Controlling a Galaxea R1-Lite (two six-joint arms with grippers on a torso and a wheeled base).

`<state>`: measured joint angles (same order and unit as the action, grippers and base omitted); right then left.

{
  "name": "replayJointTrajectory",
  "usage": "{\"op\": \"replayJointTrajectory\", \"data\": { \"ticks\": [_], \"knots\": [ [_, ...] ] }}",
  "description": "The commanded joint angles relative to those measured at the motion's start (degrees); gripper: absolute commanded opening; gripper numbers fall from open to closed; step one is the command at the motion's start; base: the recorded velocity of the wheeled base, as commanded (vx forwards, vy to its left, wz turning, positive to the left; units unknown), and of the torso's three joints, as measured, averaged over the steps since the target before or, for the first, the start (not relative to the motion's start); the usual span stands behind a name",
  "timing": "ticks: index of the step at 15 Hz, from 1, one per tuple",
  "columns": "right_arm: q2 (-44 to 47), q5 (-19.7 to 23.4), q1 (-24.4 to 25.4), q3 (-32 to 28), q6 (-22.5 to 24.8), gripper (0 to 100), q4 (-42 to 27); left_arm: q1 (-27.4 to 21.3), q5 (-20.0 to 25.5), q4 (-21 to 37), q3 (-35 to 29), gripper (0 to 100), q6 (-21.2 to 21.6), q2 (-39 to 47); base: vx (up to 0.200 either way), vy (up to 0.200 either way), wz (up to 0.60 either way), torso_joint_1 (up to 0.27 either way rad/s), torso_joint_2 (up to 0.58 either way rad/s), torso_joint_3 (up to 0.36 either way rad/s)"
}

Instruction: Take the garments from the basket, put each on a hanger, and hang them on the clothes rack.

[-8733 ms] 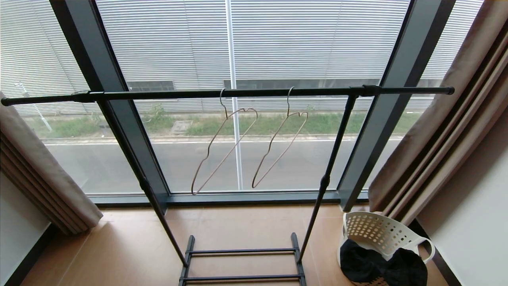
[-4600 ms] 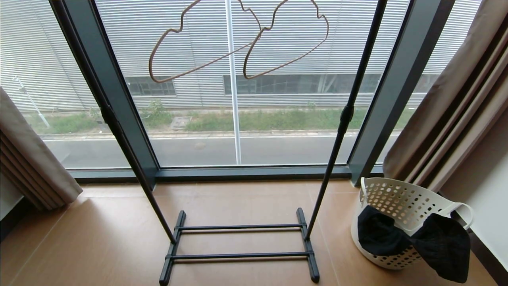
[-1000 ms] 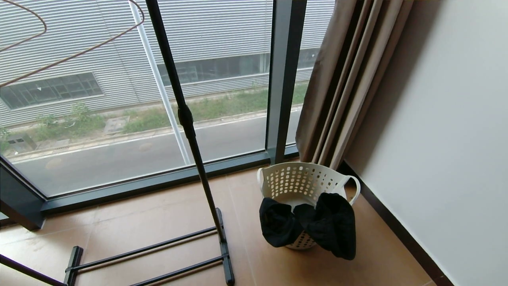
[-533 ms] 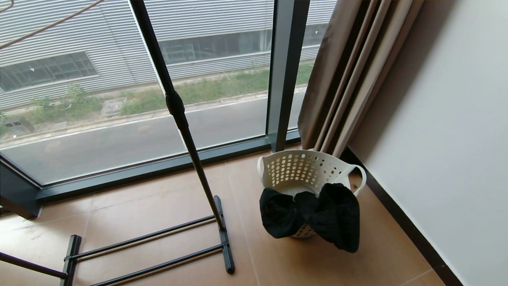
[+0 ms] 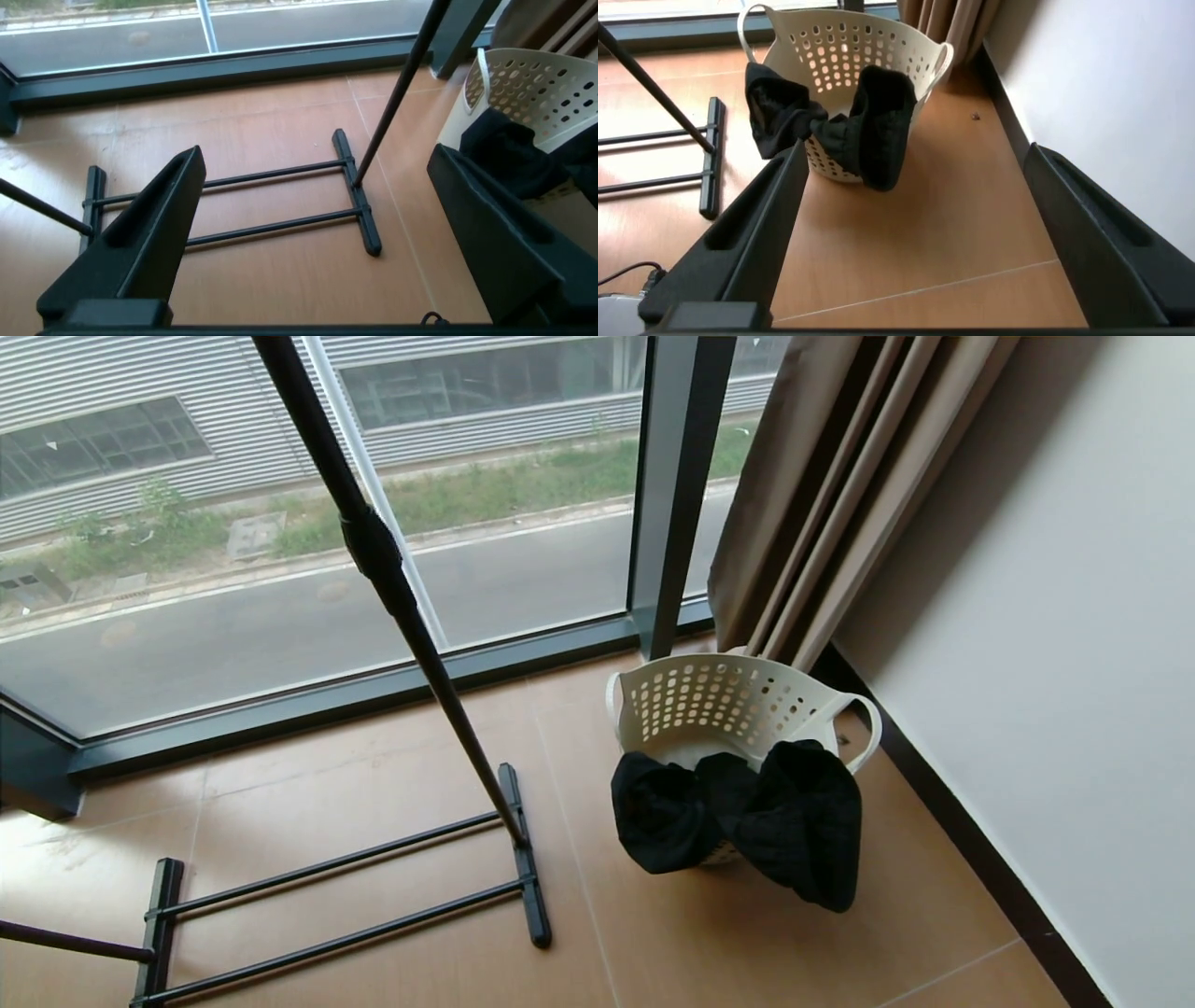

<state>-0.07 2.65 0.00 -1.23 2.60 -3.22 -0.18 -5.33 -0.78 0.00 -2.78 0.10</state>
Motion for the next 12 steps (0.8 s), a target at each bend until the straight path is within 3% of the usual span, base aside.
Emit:
{"op": "replayJointTrajectory", "data": {
  "ticks": [1, 10, 12],
  "knots": [
    [0.1, 0.0, 0.0, 0.0, 0.0, 100, 0.1, 0.0, 0.0, 0.0, 0.0, 100, 0.1, 0.0, 0.0, 0.0, 0.0, 0.012, 0.01, -0.198],
    [0.1, -0.5, -0.2, -0.3, -0.8, 100, -0.6, 0.0, 0.0, -0.1, 0.0, 100, 0.1, 0.0, 0.0, 0.0, 0.0, 0.003, 0.0, -0.198],
    [1.2, -5.0, -0.6, -0.7, -1.0, 100, -1.2, 0.1, 0.0, -0.1, 0.0, 100, 0.1, 0.0, 0.0, 0.0, 0.0, 0.002, 0.01, -0.154]
  ]
}}
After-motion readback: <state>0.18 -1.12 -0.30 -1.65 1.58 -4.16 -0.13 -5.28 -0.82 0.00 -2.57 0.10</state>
